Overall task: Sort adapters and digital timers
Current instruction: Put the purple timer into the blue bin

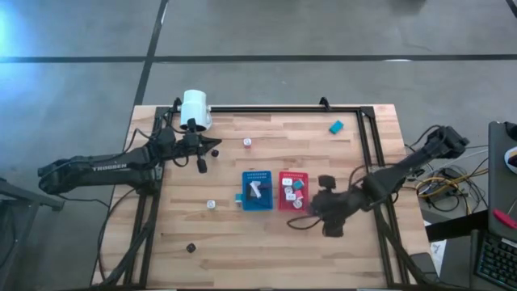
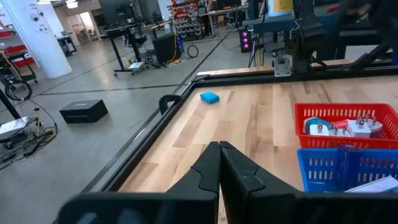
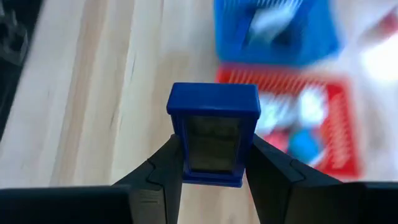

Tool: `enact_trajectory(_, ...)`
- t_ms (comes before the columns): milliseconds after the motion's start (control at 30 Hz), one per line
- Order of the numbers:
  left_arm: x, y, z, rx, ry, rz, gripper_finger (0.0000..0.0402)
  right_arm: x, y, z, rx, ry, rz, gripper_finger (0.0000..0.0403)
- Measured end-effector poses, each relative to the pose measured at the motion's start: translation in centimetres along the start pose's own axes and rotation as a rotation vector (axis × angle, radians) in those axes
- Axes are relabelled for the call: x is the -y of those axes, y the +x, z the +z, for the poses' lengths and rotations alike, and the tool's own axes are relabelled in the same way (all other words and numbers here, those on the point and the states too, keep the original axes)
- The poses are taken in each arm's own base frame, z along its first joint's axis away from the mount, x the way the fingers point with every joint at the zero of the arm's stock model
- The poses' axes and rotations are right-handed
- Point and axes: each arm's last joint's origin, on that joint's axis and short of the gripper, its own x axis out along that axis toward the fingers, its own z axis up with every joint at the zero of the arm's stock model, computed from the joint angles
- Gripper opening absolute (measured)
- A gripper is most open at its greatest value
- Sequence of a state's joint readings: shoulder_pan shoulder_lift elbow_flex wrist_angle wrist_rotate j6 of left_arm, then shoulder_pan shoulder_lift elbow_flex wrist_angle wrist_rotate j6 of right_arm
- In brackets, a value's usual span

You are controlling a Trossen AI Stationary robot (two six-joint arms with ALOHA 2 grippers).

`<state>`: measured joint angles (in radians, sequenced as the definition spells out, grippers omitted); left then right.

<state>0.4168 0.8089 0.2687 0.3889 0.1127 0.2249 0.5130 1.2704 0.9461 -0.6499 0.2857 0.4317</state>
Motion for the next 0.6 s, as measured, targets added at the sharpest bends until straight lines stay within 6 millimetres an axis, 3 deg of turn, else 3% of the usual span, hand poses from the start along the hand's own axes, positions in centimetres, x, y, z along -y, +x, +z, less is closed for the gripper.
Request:
enact_trajectory(267,0.0,0.0,0.0,0.000,0.001,0.000,0.0007,3.4,-0.5,2.7,0.278,-0.085,-0.043,0.0130)
enact_trajectory(433,0.1,0.0,0.0,0.006,0.004,-0.023,0.0007,5.4,1.2,3.2,0.397,-0.142,0.017,0.0130)
enact_trajectory(600,1.0,0.0,0.5,0.068,0.047,-0.179,0.0007,7.3,3.3,2.9,0.489,-0.111,0.038,0.0130)
